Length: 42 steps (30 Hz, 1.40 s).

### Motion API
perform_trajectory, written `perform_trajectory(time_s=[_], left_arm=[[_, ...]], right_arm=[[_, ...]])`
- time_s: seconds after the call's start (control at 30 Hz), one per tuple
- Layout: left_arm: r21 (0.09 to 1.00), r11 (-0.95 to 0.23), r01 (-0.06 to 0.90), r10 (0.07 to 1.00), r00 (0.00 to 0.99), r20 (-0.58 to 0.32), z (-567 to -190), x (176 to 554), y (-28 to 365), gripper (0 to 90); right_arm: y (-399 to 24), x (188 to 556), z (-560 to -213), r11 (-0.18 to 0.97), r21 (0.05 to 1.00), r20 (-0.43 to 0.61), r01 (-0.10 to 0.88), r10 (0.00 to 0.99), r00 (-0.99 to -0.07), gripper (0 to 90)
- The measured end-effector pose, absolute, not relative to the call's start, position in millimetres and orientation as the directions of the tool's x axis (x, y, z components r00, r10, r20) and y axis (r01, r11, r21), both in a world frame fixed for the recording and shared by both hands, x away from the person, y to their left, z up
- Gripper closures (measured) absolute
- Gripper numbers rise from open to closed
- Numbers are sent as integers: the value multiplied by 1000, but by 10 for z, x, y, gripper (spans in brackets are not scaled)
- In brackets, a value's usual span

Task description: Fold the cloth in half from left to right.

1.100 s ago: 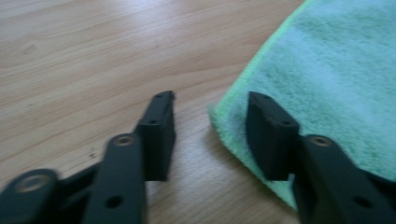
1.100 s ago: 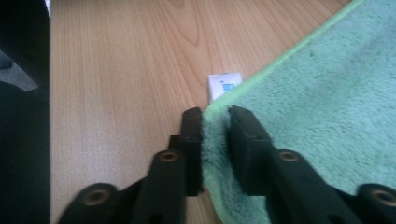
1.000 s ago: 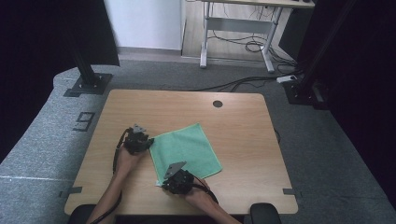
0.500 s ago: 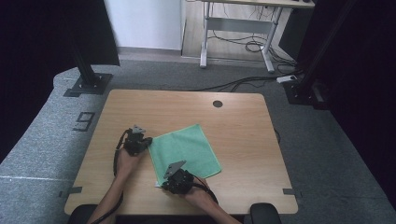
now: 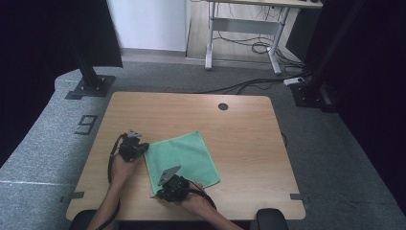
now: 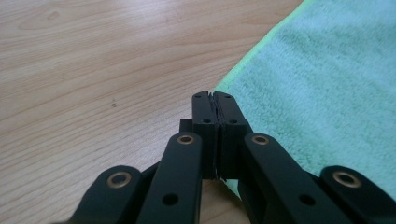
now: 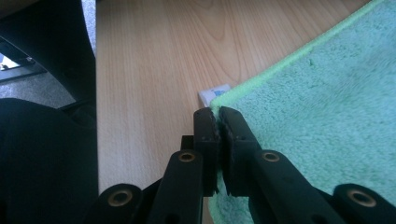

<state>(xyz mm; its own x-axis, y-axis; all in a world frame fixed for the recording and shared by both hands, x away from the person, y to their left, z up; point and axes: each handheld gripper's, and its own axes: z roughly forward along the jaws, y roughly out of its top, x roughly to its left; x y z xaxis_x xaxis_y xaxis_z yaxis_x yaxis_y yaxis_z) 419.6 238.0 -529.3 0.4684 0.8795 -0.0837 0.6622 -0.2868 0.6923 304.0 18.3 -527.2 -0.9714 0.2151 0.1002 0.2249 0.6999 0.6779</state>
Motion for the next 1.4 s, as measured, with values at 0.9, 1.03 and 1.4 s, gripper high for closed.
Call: perform_trajectory(time_s=[0.9, 1.03, 1.4], left_arm=[[763, -308, 568, 838, 541, -64, -4922, 4328, 2015, 881], [766, -317, 559, 831, 553, -60, -4876, 4371, 1904, 881], [776, -329, 538, 810, 583, -61, -4832, 4484, 1649, 881]], right_arm=[[-460, 3099, -4988, 603, 747, 87, 280, 328, -941, 841], [-558, 3105, -4970, 594, 752, 83, 285, 343, -936, 840], [-807, 3126, -4935, 572, 762, 80, 304, 383, -920, 840]])
